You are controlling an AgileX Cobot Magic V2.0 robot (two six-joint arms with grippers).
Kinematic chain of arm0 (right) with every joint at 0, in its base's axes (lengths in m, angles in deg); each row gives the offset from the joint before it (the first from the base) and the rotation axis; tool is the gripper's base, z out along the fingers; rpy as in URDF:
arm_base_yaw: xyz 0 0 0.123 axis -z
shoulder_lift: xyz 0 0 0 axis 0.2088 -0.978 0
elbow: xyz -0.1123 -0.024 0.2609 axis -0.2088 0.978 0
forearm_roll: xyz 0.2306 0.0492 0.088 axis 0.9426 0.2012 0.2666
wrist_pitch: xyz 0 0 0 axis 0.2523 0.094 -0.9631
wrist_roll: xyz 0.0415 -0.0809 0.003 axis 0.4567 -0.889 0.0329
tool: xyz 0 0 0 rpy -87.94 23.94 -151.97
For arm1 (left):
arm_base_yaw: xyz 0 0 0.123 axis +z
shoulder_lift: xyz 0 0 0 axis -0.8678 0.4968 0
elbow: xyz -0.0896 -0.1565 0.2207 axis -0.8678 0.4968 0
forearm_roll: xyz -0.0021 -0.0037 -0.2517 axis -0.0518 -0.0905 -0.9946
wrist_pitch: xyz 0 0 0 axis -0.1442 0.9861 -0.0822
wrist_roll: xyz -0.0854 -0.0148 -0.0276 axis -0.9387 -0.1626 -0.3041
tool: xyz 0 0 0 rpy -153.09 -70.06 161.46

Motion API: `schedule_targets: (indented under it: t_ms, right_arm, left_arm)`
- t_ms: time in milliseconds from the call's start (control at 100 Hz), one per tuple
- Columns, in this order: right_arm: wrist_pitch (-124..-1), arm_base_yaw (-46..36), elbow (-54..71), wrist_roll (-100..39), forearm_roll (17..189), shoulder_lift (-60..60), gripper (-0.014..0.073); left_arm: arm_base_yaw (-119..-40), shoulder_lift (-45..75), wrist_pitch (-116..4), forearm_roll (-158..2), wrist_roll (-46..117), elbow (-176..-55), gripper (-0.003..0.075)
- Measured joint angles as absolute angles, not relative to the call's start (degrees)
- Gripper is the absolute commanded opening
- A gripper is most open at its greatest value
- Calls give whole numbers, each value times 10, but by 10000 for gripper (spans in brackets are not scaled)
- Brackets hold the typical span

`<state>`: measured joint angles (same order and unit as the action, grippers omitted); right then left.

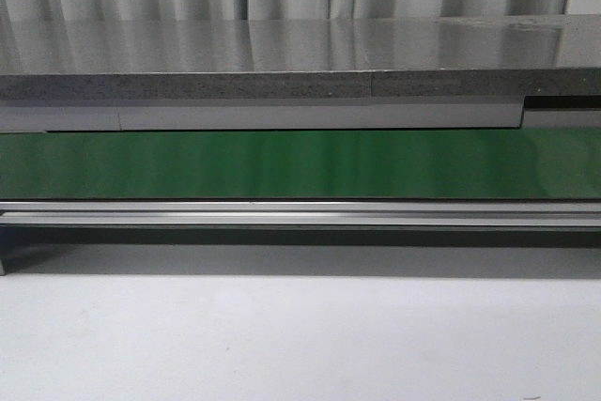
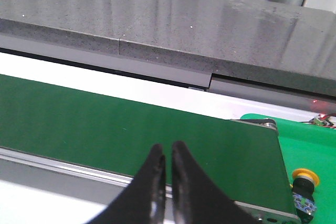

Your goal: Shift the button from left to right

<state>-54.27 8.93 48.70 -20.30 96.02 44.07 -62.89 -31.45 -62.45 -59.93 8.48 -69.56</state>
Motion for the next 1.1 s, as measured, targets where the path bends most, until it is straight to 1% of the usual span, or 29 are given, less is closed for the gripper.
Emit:
schedule_targets:
  t_ms: [40,920,1100]
  right_arm:
    - [-545,89,487,-203,960,441,-118]
    - [-551,89,492,-201,960,441,-122]
    - [-583,89,532,-144,924,466,-122]
  left_arm:
    - [-629,-315,-625,-599,85,-696,5]
    - [-629,-315,-625,-599,85,-696,5]
    - [-629,-315,-625,-599,85,-696,5]
